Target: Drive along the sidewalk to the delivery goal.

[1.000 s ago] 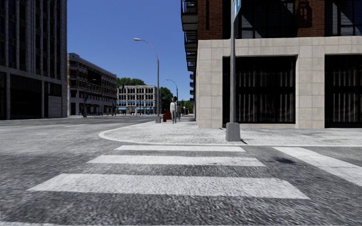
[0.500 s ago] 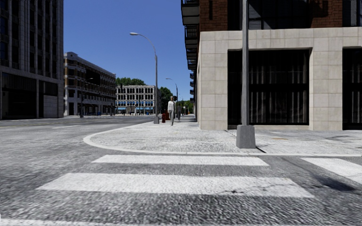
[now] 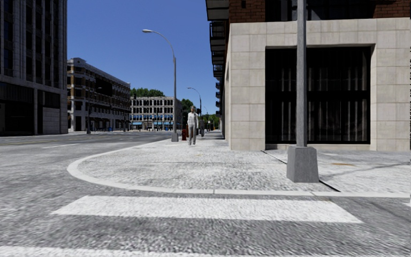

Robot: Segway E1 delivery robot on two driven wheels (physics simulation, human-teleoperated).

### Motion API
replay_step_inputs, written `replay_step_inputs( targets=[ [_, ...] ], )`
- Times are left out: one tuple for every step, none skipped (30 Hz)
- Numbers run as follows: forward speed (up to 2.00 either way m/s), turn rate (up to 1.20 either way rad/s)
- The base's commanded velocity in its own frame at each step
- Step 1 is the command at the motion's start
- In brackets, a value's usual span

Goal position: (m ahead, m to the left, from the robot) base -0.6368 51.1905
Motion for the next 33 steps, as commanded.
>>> replay_step_inputs(
  targets=[
    [2.00, 0.00],
    [2.00, 0.00],
    [2.00, 0.00],
    [2.00, 0.00],
    [2.00, 0.00],
    [2.00, -0.04],
    [2.00, -0.06],
    [2.00, -0.12],
    [2.00, -0.16],
    [2.00, -0.18],
    [2.00, -0.19],
    [2.00, -0.26],
    [2.00, -0.26],
    [2.00, -0.38],
    [2.00, -0.44],
    [2.00, -0.46],
    [2.00, -0.46],
    [2.00, -0.46],
    [2.00, -0.46],
    [2.00, -0.46],
    [2.00, -0.44],
    [2.00, -0.40],
    [2.00, -0.39],
    [2.00, -0.39],
    [2.00, -0.39],
    [2.00, -0.39],
    [2.00, -0.39],
    [2.00, -0.39],
    [2.00, -0.39],
    [2.00, -0.13],
    [2.00, -0.13],
    [2.00, 0.00],
    [2.00, 0.00]
  ],
)
